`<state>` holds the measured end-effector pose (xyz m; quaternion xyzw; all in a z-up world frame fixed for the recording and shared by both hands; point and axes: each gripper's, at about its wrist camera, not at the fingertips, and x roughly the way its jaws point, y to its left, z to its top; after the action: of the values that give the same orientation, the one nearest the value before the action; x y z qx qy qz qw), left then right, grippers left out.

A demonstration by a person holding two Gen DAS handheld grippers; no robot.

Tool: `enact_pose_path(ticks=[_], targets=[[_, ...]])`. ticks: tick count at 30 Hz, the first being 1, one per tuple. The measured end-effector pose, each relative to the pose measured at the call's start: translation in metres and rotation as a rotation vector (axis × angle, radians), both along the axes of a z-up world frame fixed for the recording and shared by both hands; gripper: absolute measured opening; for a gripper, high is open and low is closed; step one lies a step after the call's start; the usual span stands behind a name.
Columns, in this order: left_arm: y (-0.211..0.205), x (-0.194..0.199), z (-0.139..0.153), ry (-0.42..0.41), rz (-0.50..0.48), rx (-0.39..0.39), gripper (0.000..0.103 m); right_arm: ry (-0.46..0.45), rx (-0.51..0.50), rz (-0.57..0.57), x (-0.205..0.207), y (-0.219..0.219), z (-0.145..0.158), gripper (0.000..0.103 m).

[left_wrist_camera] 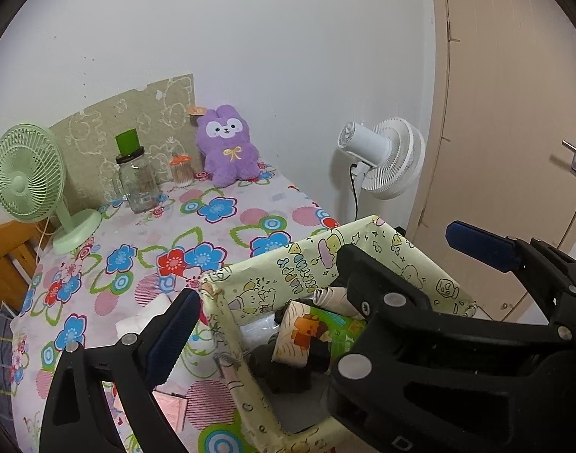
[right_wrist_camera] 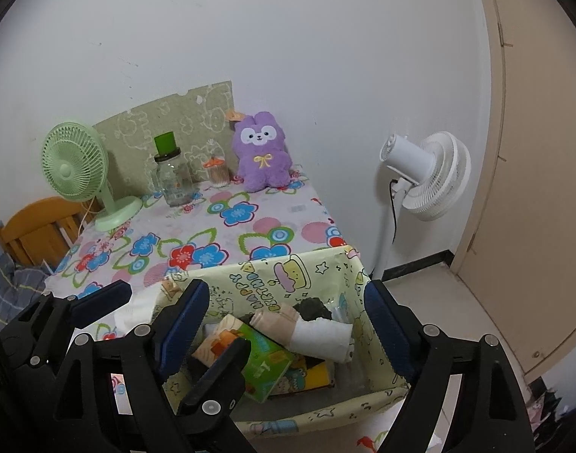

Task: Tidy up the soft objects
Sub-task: 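Withdraw both tools from the box toward the pink strip on the table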

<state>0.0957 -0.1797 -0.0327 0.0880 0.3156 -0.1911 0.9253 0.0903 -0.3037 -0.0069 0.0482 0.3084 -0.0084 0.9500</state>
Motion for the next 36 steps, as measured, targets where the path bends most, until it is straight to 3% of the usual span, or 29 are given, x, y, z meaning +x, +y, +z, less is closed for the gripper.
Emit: enact_pose_path(ticks=[18,36], targets=[[0.048,-0.028,0.019,-0.058,0.054,-0.032,0.098,-0.060,-0.012,0.047,-0.028,0.045,0.022,0.086],[0.105,-0.046,0.014,-0.070,0.159,-0.042,0.098,-0.097,-0.005,0.152,-0.042,0.101,0.020,0.086]])
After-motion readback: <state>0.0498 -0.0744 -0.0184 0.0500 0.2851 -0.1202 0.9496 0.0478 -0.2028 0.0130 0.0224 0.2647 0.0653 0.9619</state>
